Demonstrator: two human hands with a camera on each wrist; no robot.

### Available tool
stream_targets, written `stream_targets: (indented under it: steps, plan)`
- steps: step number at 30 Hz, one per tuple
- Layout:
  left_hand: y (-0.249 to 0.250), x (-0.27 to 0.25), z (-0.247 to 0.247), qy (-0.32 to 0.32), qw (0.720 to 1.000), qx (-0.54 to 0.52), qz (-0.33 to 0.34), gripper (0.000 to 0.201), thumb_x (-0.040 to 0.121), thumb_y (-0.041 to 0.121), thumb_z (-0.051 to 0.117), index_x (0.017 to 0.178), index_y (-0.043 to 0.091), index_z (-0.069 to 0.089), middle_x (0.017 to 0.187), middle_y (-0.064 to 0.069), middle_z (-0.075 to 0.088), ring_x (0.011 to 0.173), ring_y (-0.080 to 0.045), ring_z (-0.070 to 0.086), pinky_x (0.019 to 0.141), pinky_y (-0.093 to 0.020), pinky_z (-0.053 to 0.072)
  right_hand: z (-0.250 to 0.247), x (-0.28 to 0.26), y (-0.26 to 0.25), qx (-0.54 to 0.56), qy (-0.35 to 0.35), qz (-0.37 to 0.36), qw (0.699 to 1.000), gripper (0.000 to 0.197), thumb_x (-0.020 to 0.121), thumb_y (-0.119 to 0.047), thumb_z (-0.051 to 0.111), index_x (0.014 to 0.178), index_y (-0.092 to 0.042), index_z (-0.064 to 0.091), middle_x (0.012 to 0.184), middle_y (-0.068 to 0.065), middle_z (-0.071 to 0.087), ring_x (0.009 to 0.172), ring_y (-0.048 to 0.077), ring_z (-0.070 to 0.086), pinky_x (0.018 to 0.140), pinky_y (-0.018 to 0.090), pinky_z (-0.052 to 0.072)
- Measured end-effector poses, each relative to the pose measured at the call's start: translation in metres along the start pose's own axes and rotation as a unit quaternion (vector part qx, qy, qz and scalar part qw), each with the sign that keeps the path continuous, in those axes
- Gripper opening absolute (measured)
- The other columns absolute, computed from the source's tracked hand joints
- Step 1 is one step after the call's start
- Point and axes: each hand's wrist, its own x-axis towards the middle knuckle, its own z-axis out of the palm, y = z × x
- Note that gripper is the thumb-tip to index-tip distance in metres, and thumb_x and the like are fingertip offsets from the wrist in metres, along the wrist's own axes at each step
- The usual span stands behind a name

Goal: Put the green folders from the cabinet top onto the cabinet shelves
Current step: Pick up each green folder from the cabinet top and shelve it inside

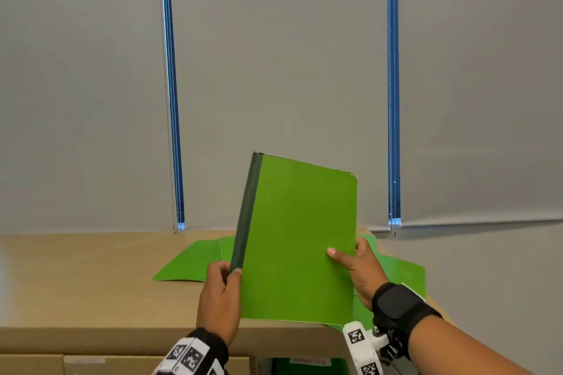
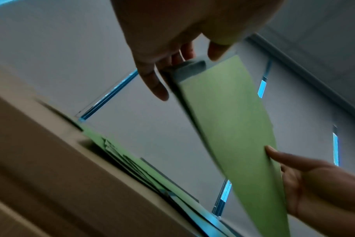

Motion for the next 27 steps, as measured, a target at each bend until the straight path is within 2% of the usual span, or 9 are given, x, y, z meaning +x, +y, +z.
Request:
stream_targets:
  steps: [3,5,9,12,16,19,22,24,27]
  plan:
    - [-0.008,0.002,0.012,-0.022,0.999,-0.013,-0.036,0.012,0.097,0.012,0.045,0.108,0.017,0.046,0.082,-0.006,0.056,0.068,-0.022,0.048,0.065,-0.035,0.040,-0.002,-0.006,0.006,-0.046,-0.017,0.005,0.999,0.073,0.062,-0.042,0.085,0.121,-0.021,0.046,0.131,0.003,0.057,0.120,0.023,0.054,0.106,0.047,0.042]
    - [-0.016,0.001,0.018,-0.021,0.999,-0.009,-0.049,0.013,0.095,0.008,0.045,0.107,0.013,0.047,0.074,-0.005,0.050,0.061,-0.021,0.044,0.059,-0.034,0.036,-0.006,-0.007,0.012,-0.055,-0.023,0.017,0.998,0.084,0.057,-0.049,0.086,0.125,-0.022,0.044,0.137,0.004,0.053,0.125,0.024,0.052,0.108,0.050,0.040]
    - [-0.032,-0.005,0.025,-0.034,0.997,-0.009,-0.073,0.005,0.095,0.009,0.048,0.099,0.013,0.047,0.074,-0.006,0.050,0.063,-0.022,0.046,0.060,-0.033,0.038,-0.014,-0.021,0.013,-0.032,-0.048,0.034,0.998,0.055,0.079,-0.016,0.076,0.125,-0.015,0.045,0.126,-0.004,0.059,0.110,0.011,0.058,0.094,0.030,0.048]
    - [-0.052,-0.014,0.028,-0.036,0.993,-0.011,-0.110,0.005,0.095,0.010,0.049,0.096,0.013,0.045,0.084,-0.011,0.057,0.076,-0.029,0.056,0.074,-0.039,0.048,-0.020,-0.028,0.029,-0.036,-0.074,0.058,0.995,0.086,0.067,-0.031,0.084,0.138,-0.015,0.039,0.140,-0.001,0.053,0.127,0.018,0.051,0.110,0.045,0.039]
    - [-0.085,-0.041,0.030,-0.045,0.982,-0.028,-0.180,0.006,0.096,0.007,0.046,0.099,0.012,0.045,0.090,-0.013,0.059,0.082,-0.030,0.057,0.078,-0.040,0.049,-0.033,-0.040,0.068,-0.062,-0.106,0.097,0.988,0.094,0.057,-0.036,0.087,0.137,-0.018,0.042,0.139,0.004,0.055,0.128,0.023,0.052,0.111,0.052,0.037]
    - [-0.106,-0.067,0.028,-0.056,0.968,-0.072,-0.234,0.014,0.096,0.004,0.045,0.105,0.015,0.048,0.101,-0.015,0.062,0.093,-0.033,0.060,0.088,-0.048,0.050,-0.033,-0.063,0.080,-0.076,-0.122,0.118,0.982,0.073,0.066,-0.022,0.082,0.131,-0.017,0.049,0.129,0.003,0.063,0.121,0.025,0.059,0.106,0.051,0.043]
    - [-0.125,-0.093,0.026,-0.060,0.959,-0.102,-0.257,0.017,0.097,0.000,0.040,0.108,0.011,0.048,0.100,-0.014,0.061,0.090,-0.030,0.059,0.076,-0.038,0.050,-0.033,-0.080,0.089,-0.090,-0.136,0.126,0.978,0.048,0.080,-0.003,0.070,0.123,-0.016,0.054,0.120,0.003,0.068,0.112,0.023,0.065,0.101,0.047,0.048]
    - [-0.139,-0.111,0.024,-0.068,0.952,-0.100,-0.281,0.015,0.098,-0.001,0.037,0.104,0.008,0.048,0.098,-0.016,0.060,0.087,-0.031,0.059,0.070,-0.037,0.050,-0.034,-0.091,0.099,-0.093,-0.142,0.137,0.976,0.050,0.080,0.000,0.070,0.125,-0.013,0.053,0.123,0.005,0.067,0.113,0.023,0.064,0.101,0.047,0.048]
    - [-0.172,-0.135,0.025,-0.054,0.936,-0.092,-0.335,0.024,0.096,0.004,0.037,0.119,0.004,0.045,0.114,-0.023,0.059,0.098,-0.035,0.059,0.087,-0.046,0.050,-0.040,-0.112,0.123,-0.106,-0.162,0.155,0.969,0.056,0.078,-0.006,0.072,0.129,-0.016,0.052,0.126,0.005,0.066,0.116,0.022,0.063,0.101,0.046,0.048]
